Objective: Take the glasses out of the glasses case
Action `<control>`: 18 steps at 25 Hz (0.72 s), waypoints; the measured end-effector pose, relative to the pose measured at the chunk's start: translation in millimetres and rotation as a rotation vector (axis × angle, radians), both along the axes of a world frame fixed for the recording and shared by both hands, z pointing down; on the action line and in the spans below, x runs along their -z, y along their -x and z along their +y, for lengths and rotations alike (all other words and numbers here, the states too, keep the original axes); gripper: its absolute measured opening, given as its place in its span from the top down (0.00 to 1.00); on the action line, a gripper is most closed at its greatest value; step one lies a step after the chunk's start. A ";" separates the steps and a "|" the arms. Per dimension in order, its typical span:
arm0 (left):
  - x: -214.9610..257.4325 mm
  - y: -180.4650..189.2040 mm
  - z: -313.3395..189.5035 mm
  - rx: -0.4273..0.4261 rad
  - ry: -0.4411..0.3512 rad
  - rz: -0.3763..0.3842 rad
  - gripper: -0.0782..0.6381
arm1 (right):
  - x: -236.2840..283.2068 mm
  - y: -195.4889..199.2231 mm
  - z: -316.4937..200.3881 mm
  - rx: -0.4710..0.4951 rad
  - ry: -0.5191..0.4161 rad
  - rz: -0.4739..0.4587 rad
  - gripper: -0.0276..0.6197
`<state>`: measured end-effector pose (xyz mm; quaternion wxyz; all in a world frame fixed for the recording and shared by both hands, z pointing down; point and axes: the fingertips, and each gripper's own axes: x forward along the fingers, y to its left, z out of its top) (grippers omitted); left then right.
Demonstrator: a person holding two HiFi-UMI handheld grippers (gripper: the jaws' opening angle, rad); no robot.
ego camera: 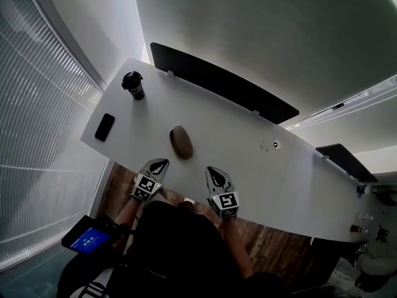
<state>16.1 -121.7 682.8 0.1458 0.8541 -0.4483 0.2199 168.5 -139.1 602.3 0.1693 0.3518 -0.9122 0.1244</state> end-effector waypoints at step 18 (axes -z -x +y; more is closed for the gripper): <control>-93.2 22.9 -81.9 -0.303 0.131 -0.027 0.88 | -66.5 131.0 -41.5 0.031 0.084 0.183 0.95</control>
